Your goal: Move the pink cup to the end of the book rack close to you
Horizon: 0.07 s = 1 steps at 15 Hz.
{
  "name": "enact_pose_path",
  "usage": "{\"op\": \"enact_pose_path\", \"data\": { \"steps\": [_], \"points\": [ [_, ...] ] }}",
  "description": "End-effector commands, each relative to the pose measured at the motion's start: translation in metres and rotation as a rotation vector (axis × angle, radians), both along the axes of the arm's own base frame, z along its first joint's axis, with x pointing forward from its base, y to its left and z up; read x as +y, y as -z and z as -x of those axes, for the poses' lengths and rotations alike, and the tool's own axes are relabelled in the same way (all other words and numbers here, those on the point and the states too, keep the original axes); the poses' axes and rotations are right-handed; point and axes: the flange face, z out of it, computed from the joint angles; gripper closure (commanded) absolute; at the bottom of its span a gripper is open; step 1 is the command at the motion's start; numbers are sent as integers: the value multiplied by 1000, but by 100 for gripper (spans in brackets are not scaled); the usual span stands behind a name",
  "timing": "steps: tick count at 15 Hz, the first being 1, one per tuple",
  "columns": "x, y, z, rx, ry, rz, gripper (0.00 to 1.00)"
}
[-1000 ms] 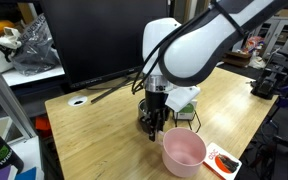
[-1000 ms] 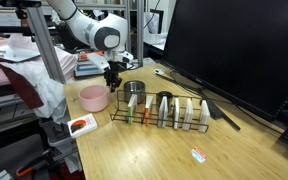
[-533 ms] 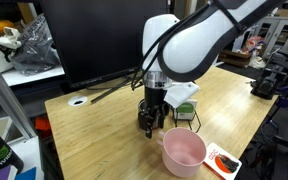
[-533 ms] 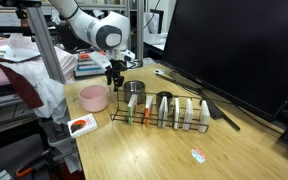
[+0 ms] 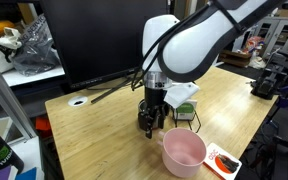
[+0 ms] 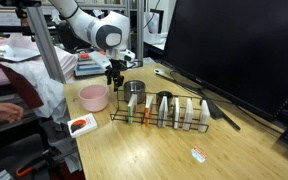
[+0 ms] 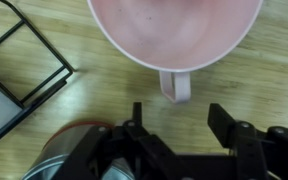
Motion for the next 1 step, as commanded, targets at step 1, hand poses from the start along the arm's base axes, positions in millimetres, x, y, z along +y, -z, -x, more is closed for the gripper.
{"op": "enact_pose_path", "data": {
  "steps": [1],
  "points": [
    [0,0,0,1,0,0,30]
  ]
}}
